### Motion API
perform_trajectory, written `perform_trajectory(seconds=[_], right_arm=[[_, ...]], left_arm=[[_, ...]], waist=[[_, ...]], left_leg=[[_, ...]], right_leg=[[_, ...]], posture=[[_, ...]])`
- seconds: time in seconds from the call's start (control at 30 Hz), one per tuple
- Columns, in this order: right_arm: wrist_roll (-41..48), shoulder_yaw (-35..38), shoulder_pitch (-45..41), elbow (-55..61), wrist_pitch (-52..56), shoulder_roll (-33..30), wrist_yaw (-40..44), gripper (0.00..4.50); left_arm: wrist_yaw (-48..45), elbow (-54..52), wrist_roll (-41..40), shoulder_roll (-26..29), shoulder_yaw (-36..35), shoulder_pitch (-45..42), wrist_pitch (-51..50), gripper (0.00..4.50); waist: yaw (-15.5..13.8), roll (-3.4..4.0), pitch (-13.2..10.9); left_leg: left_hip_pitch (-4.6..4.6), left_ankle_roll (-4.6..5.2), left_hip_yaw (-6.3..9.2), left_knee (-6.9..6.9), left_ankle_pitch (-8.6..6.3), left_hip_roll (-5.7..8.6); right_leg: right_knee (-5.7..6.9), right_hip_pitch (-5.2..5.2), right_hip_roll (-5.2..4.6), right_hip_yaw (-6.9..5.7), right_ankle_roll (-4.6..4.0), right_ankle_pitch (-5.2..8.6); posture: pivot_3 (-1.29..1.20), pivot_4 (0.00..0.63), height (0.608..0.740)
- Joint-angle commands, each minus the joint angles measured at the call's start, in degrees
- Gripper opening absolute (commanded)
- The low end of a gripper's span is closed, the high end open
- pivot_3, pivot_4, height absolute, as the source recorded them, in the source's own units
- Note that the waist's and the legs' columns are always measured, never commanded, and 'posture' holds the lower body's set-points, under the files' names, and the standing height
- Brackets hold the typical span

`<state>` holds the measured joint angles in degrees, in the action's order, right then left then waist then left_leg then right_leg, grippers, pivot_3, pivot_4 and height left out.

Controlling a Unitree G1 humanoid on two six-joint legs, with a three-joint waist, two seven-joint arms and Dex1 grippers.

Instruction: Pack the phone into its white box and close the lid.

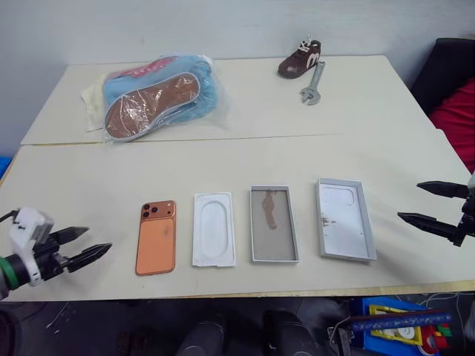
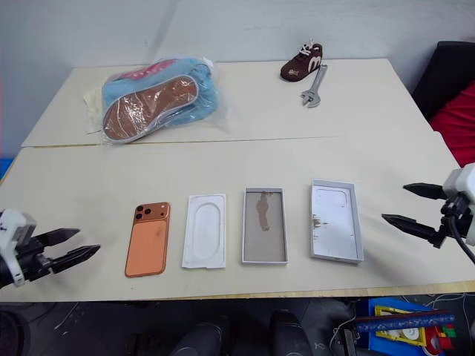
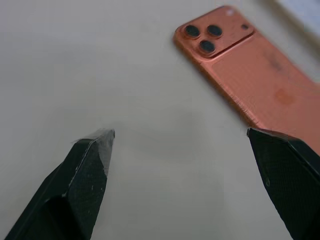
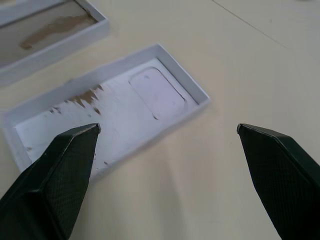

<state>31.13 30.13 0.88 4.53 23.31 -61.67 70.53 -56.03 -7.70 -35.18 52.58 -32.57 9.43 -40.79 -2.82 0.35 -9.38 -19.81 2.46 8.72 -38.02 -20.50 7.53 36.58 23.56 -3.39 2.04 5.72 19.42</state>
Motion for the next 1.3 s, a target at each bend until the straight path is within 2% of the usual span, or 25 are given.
perform_trajectory(seconds=[0.03,0.2,0.3,0.43,0.53,0.57,0.67,0.97,1.07,1.3], right_arm=[[3.6,1.2,0.8,9.1,3.4,-0.9,0.3,4.5],[10.2,-1.7,-1.9,22.9,8.2,1.2,-4.3,4.5],[12.5,-3.9,-2.6,28.2,9.4,1.8,-5.4,4.5],[14.3,-6.7,-3.5,32.1,9.5,2.7,-6.7,4.5],[14.8,-8.3,-4.1,33.4,9.2,3.5,-7.8,4.5],[14.8,-8.5,-4.0,33.8,9.1,3.7,-8.0,4.5],[14.8,-8.7,-3.5,34.6,8.8,4.2,-8.6,4.5],[12.6,-9.3,0.2,36.1,7.1,5.5,-9.3,4.5],[9.0,-10.7,2.1,36.0,4.6,5.4,-8.5,4.5],[3.9,-15.1,3.4,35.2,0.6,5.5,-7.8,4.5]], left_arm=[[-0.7,-3.9,-6.7,2.7,1.6,-3.2,-9.9,4.49],[1.2,-5.6,-16.5,4.1,10.5,-12.3,-29.8,4.49],[4.0,-4.8,-19.7,1.7,14.8,-18.1,-38.0,4.49],[10.2,-0.6,-19.2,-4.0,19.2,-27.6,-47.2,4.49],[12.6,2.2,-17.1,-6.4,22.3,-31.9,-48.8,4.49],[12.8,2.6,-16.5,-6.5,23.7,-32.7,-48.8,4.09],[13.2,4.6,-15.0,-7.0,27.4,-35.5,-49.4,3.32],[15.2,11.0,-11.9,-14.0,31.4,-39.6,-49.2,3.32],[16.2,13.1,-10.5,-16.2,31.4,-39.7,-48.3,2.78],[19.7,16.2,-10.3,-22.1,25.2,-40.1,-51.3,0.59]], waist=[[0.0,0.0,0.0],[0.0,-0.01,0.0],[0.1,-0.05,0.0],[0.0,-0.17,-0.1],[-0.1,-0.35,-0.1],[0.0,-0.4,-0.1],[0.1,-0.48,-0.2],[-0.4,-0.53,-0.1],[-1.0,-0.53,-0.1],[-1.8,-0.44,0.0]], left_leg=[[0.0,0.0,0.0,0.01,0.0,0.0],[0.0,0.0,0.0,0.0,-0.01,0.01],[0.0,-0.01,0.01,-0.01,-0.01,0.01],[-0.02,-0.01,0.0,-0.11,-0.01,0.03],[-0.03,-0.01,0.02,-0.17,0.0,0.04],[-0.04,-0.01,0.01,-0.19,0.0,0.04],[-0.06,-0.02,0.0,-0.22,0.0,0.04],[-0.1,-0.02,0.02,-0.38,0.0,0.07],[-0.1,-0.02,0.07,-0.6,0.0,0.16],[-0.19,-0.01,0.11,-0.97,-0.01,0.25]], right_leg=[[-0.01,0.0,0.0,0.0,0.0,0.0],[0.0,0.01,0.01,0.0,0.0,0.0],[0.08,0.05,0.02,0.0,0.0,0.0],[0.18,0.07,0.02,-0.02,0.0,0.0],[0.24,0.1,0.02,-0.04,0.0,0.0],[0.25,0.11,0.02,-0.05,0.0,0.0],[0.28,0.16,0.02,-0.05,0.0,0.0],[0.33,0.14,0.0,-0.1,0.0,0.0],[0.43,0.09,-0.05,-0.12,0.01,0.0],[0.56,0.05,-0.1,-0.11,0.08,-0.04]], posture=[[0.0,0.15,0.74],[0.0,0.15,0.74],[0.0,0.15,0.74],[0.0,0.15,0.74],[0.0,0.15,0.74],[0.0,0.15,0.74],[0.0,0.15,0.74],[0.0,0.15,0.74],[0.0,0.15,0.74],[0.0,0.15,0.74]])
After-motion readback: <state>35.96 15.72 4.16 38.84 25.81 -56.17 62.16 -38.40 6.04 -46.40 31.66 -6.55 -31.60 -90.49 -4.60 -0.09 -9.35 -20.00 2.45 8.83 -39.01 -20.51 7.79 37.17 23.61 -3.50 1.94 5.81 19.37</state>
